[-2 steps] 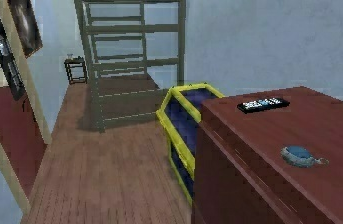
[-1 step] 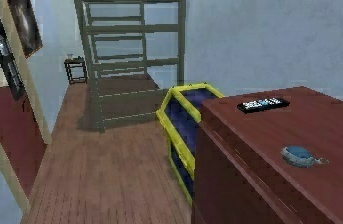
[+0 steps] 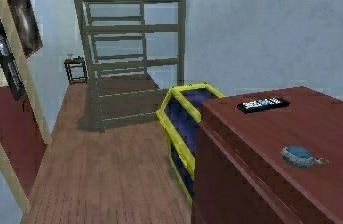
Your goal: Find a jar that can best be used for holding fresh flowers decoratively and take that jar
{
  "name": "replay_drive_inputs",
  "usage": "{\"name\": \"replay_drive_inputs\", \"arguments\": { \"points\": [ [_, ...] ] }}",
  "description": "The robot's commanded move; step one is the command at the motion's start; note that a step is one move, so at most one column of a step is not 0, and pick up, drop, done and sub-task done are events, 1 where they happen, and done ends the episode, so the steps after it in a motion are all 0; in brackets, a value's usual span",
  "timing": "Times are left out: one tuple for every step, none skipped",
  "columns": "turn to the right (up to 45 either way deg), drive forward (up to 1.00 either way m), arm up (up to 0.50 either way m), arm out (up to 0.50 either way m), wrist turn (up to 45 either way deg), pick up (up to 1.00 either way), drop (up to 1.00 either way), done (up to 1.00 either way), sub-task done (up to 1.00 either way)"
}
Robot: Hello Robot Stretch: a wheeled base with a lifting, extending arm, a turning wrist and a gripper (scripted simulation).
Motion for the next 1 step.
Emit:
{"name": "replay_drive_inputs", "arguments": {
  "points": [
    [0.0, 0.00, 0.00, 0.42, 0.0, 0.00, 0.00, 0.00, 0.00]
  ]
}}
